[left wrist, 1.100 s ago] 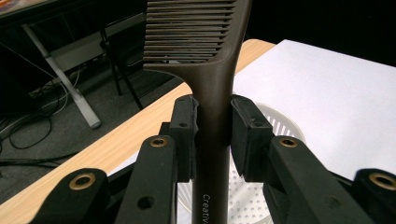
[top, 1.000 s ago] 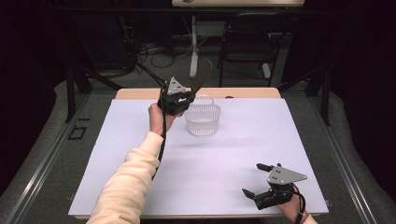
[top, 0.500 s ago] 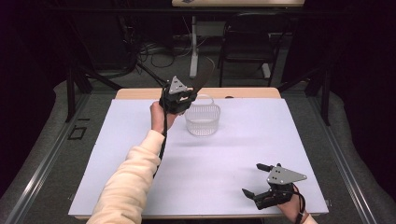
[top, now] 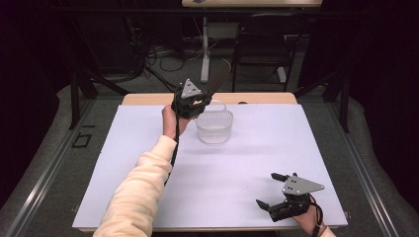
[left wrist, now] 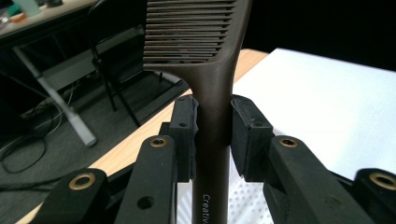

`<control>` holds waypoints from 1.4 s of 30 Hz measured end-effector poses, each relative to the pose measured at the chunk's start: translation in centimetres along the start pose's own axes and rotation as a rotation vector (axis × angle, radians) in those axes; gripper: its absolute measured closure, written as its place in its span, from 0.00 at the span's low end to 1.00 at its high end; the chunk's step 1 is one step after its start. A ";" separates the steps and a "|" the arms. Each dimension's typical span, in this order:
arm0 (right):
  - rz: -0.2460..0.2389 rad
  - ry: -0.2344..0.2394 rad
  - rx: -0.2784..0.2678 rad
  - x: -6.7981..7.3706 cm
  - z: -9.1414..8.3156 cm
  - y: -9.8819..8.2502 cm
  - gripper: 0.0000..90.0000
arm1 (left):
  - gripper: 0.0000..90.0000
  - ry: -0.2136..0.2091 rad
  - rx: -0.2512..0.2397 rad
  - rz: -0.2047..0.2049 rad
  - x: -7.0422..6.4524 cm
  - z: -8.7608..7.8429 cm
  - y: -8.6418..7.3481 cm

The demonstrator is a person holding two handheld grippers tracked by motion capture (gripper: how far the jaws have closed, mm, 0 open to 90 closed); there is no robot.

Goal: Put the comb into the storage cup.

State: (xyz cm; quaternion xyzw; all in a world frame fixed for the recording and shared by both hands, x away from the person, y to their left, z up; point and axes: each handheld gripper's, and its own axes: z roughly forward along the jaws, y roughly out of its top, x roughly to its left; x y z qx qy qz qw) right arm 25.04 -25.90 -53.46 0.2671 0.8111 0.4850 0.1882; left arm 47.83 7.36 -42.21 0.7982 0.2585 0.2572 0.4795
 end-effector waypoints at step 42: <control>0.008 0.006 0.007 0.0 -0.1 0.0 0.01 | 0.80 -0.138 -0.044 0.078 -0.5 2.5 -1.2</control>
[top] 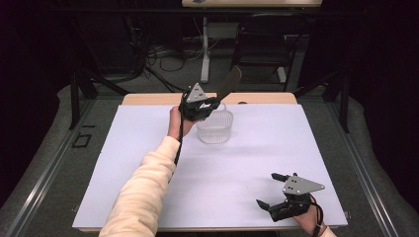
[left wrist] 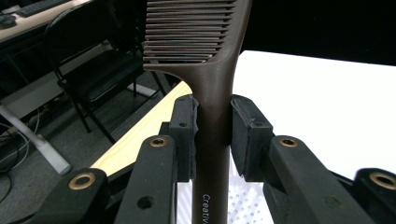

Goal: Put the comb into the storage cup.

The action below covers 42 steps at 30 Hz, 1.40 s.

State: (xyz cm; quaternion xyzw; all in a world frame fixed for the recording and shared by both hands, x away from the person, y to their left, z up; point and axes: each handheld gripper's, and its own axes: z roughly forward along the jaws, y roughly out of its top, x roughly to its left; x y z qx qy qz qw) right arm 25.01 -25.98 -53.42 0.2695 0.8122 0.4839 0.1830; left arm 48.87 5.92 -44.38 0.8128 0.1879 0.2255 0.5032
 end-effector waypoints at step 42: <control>-0.005 -0.001 0.006 0.0 0.1 0.0 0.01 | 0.80 -0.099 0.036 0.068 -0.1 1.1 -1.0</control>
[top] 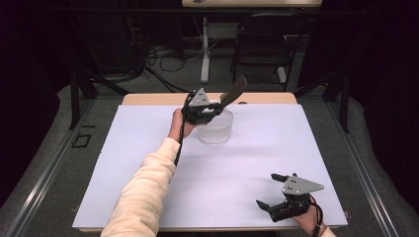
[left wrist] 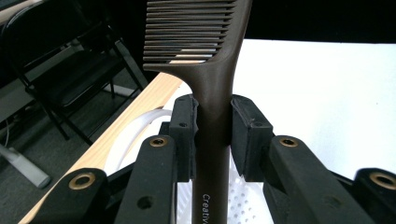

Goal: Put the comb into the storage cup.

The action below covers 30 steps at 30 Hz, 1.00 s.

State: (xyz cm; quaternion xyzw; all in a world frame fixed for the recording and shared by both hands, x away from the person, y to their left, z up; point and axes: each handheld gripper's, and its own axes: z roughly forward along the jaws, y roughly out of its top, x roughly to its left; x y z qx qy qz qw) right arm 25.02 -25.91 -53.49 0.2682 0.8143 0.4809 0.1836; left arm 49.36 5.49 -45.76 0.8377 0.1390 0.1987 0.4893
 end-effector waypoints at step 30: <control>0.001 0.001 -0.002 0.0 0.0 0.0 0.01 | 0.80 -0.016 0.050 -0.001 0.3 0.7 -0.8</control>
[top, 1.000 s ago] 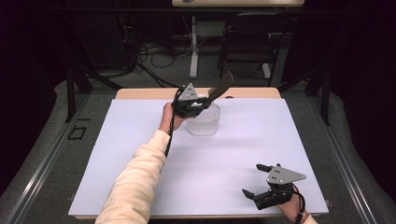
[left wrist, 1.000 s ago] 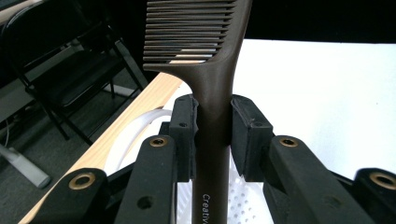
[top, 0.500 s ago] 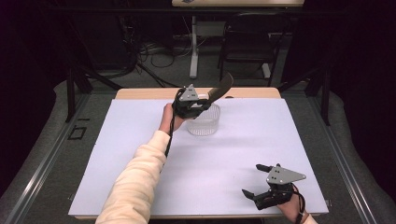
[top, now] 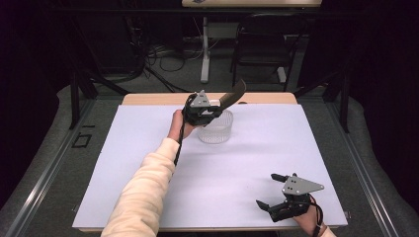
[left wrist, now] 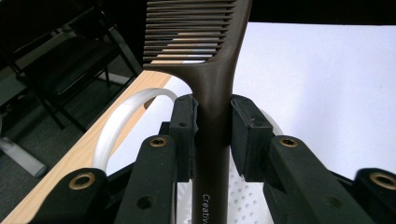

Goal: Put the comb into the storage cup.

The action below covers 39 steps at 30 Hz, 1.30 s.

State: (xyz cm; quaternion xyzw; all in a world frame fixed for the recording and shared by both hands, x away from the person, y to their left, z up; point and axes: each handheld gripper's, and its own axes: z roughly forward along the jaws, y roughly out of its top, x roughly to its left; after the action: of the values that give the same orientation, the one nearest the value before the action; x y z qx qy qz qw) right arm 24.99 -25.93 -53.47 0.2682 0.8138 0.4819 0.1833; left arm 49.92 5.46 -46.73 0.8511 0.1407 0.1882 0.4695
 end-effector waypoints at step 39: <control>-0.001 -0.004 -0.005 0.0 -0.1 0.0 0.01 | 0.80 -0.038 0.080 0.012 -0.5 1.8 -0.5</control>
State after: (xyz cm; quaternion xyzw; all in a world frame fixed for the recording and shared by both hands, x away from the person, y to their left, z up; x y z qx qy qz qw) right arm 24.93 -25.99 -53.40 0.2683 0.8122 0.4834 0.1860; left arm 50.26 4.19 -48.13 0.8734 0.1339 0.1691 0.4367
